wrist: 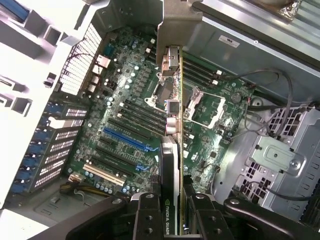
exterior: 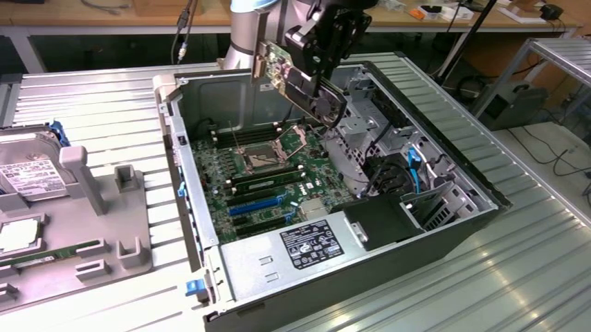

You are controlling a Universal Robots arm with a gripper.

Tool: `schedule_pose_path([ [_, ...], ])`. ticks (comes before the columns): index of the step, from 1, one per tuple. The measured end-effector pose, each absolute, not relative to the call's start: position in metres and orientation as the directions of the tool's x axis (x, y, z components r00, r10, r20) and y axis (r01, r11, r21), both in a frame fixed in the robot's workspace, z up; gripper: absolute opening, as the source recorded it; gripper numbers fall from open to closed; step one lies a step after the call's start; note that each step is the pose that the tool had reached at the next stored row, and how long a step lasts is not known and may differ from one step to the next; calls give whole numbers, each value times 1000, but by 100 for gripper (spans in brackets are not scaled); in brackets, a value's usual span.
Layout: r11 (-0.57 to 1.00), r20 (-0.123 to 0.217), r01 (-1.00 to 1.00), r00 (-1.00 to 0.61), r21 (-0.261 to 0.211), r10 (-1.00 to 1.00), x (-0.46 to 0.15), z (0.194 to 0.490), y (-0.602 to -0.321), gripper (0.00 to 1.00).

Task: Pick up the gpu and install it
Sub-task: 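Insert the gpu into the slot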

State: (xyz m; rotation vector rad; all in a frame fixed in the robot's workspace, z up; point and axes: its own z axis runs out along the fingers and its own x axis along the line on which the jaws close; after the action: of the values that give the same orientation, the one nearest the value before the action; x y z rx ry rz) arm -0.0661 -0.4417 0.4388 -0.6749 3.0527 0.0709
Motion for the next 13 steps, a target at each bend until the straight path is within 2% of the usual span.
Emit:
schedule_pose_path([
  [13,884,-24,-465,-885,41,-464,-66,439,-442,27],
])
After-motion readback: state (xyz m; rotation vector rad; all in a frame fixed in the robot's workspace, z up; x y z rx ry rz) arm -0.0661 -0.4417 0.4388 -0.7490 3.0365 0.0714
